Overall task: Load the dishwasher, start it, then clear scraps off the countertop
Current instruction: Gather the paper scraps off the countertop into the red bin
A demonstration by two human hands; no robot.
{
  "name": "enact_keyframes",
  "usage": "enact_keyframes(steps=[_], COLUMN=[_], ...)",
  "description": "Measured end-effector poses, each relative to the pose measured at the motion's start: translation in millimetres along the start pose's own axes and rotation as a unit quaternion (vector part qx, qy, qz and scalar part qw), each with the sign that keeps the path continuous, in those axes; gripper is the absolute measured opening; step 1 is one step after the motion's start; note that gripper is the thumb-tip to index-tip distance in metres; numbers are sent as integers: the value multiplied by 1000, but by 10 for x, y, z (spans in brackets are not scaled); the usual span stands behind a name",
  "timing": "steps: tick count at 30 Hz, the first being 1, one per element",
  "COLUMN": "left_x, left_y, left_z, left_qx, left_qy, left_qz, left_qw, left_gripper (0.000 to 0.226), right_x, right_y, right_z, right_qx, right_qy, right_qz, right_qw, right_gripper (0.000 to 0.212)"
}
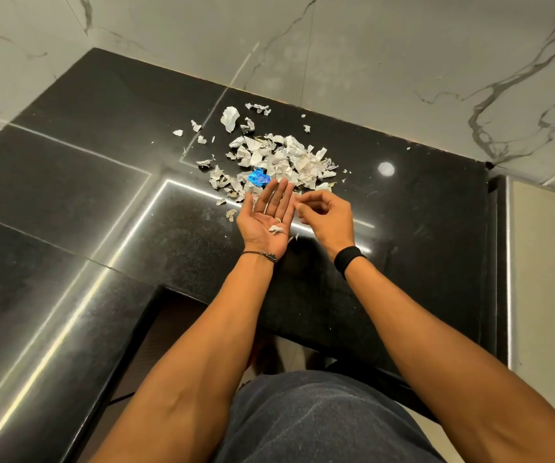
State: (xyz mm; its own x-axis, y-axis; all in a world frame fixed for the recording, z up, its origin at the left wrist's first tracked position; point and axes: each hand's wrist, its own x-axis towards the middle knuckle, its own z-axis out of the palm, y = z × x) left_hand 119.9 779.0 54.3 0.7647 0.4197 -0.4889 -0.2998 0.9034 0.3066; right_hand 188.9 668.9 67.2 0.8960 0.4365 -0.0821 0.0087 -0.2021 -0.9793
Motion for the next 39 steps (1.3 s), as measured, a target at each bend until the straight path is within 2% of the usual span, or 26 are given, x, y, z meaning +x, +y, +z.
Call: enact_keyframes(steps=[3,7,10,13,18,20,24,26,28,34,39], left_x=[-20,-19,-31,-51,-75,-86,-102,-111,-107,-92,-92], left_y=[105,213,249,270,323,351,405,405,385,328,382], left_z=[-104,-206,-244,-273,-317,-335,-387,-412,-426,-399,-425], left_qx=[-15,-16,-17,-12,-4,4,16,17,28,1,-9], left_qy=[7,8,7,10,12,13,17,17,19,3,-16], left_qz=[11,13,11,11,13,13,22,22,18,19,23], left_qw=[1000,1000,1000,1000,1000,1000,999,999,999,1000,1000], left_gripper=[58,57,58,59,61,61,60,60,59,59,53], right_x=[-10,-120,-199,-224,-200,-191,-175,-175,-178,-169,-156], right_y=[148,251,216,199,169,185,97,-42,-191,-325,-266], right_z=[-2,68,160,237,261,278,333,377,440,584,555], right_qx=[-167,-348,-422,-442,-446,-417,-204,-99,-45,-106,-116], right_qy=[-16,-100,-132,-156,-169,-157,-86,-84,-101,-162,-120], right_qz=[-17,-28,-76,-114,-114,-77,2,-9,-27,-82,-77], right_qw=[986,932,894,876,871,892,975,991,994,978,983], right_gripper=[13,24,29,18,21,18,17,19,24,27,26])
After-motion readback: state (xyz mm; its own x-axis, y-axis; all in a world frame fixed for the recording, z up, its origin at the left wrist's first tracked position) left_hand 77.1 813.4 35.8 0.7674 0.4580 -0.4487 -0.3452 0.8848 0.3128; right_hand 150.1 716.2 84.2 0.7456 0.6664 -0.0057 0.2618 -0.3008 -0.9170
